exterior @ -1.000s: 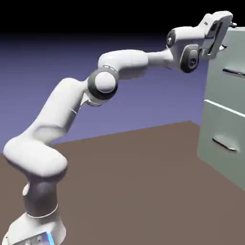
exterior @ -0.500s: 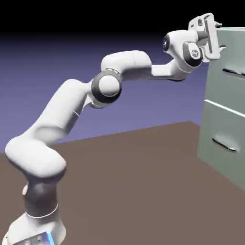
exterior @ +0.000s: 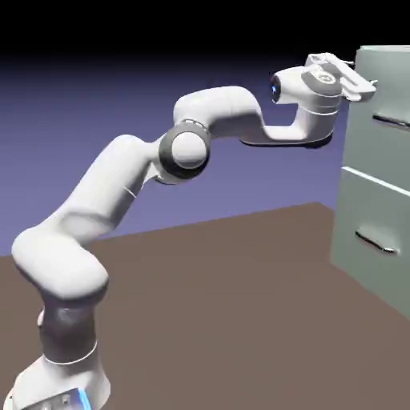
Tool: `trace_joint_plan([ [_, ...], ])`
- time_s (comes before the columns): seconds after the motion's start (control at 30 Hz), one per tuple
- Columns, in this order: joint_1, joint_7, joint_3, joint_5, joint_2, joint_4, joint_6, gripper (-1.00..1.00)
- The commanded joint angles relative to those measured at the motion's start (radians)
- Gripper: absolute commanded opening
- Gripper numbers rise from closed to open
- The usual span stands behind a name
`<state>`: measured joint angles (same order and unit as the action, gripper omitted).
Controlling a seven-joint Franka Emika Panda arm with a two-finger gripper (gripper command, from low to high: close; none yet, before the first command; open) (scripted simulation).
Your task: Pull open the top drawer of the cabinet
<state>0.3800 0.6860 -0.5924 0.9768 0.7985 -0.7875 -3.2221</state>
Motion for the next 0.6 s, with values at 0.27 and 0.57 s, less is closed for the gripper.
trace_joint_plan([
  [0.27,-0.043,0.086,0.039,0.391,0.012,0.045,-0.02,0.0],
  [0.57,-0.086,0.172,0.077,0.783,0.024,0.089,-0.041,0.0],
])
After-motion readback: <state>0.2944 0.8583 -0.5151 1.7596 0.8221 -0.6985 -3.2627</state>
